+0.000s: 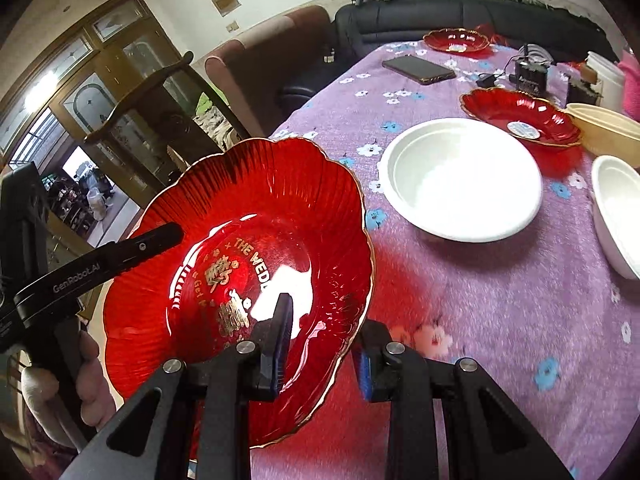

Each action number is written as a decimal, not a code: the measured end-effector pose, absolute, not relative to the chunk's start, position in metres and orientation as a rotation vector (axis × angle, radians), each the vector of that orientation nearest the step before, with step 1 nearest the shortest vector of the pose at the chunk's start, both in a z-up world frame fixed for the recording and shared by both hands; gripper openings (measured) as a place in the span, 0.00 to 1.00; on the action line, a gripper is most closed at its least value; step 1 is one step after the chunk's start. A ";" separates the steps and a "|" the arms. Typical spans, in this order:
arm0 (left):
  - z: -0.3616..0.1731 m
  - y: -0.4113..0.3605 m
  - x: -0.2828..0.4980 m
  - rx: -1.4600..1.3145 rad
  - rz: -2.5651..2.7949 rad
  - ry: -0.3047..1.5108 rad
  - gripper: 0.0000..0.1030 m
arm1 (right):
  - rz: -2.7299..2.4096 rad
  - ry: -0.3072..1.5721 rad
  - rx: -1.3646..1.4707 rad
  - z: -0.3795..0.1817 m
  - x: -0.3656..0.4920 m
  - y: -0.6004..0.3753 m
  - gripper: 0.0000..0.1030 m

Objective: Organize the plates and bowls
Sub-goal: 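Carry the red plate with both tools and lower it onto the tablecloth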

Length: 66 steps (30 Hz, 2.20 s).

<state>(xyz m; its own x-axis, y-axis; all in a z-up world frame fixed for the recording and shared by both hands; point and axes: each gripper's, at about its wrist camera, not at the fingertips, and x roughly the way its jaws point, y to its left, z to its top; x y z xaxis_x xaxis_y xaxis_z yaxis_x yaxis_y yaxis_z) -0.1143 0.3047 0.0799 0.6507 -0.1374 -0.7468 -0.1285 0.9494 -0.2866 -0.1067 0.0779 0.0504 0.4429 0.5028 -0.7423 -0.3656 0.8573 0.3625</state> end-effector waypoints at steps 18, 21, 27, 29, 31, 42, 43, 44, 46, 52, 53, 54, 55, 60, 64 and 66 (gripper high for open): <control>0.031 0.284 -0.092 -0.273 0.040 0.963 0.39 | 0.455 1.047 0.157 0.005 -0.093 0.068 0.30; 0.027 0.283 -0.090 -0.263 0.048 0.972 0.39 | 0.454 1.047 0.157 0.003 -0.093 0.068 0.29; 0.026 0.284 -0.091 -0.246 0.060 0.980 0.39 | 0.454 1.043 0.143 0.004 -0.095 0.071 0.30; 0.025 0.284 -0.090 -0.238 0.067 0.988 0.39 | 0.458 1.044 0.148 0.004 -0.094 0.071 0.31; 0.025 0.284 -0.089 -0.227 0.070 0.999 0.39 | 0.459 1.043 0.150 0.004 -0.094 0.071 0.31; 0.032 0.283 -0.095 -0.240 0.050 0.981 0.38 | 0.467 1.036 0.163 0.006 -0.094 0.068 0.32; 0.036 0.284 -0.096 -0.241 0.052 0.966 0.36 | 0.472 1.031 0.164 0.007 -0.095 0.068 0.31; 0.040 0.285 -0.097 -0.244 0.051 0.953 0.36 | 0.479 1.020 0.163 0.010 -0.096 0.069 0.31; 0.049 0.288 -0.099 -0.251 0.051 0.926 0.36 | 0.487 1.000 0.150 0.016 -0.099 0.071 0.31; 0.061 0.294 -0.095 -0.262 0.060 0.896 0.36 | 0.491 0.964 0.108 0.027 -0.100 0.080 0.30; 0.059 0.293 -0.093 -0.257 0.063 0.900 0.36 | 0.488 0.965 0.103 0.026 -0.099 0.081 0.30; 0.058 0.292 -0.092 -0.252 0.066 0.904 0.36 | 0.485 0.967 0.101 0.025 -0.098 0.082 0.30; 0.055 0.292 -0.091 -0.245 0.070 0.910 0.36 | 0.482 0.970 0.100 0.024 -0.097 0.082 0.30; 0.038 0.292 -0.084 -0.244 0.083 0.951 0.36 | 0.468 0.982 0.095 0.016 -0.092 0.080 0.30; 0.030 0.296 -0.083 -0.256 0.102 0.962 0.37 | 0.468 0.986 0.086 0.013 -0.090 0.080 0.30; 0.033 0.296 -0.087 -0.254 0.106 0.951 0.37 | 0.470 0.982 0.080 0.014 -0.091 0.081 0.30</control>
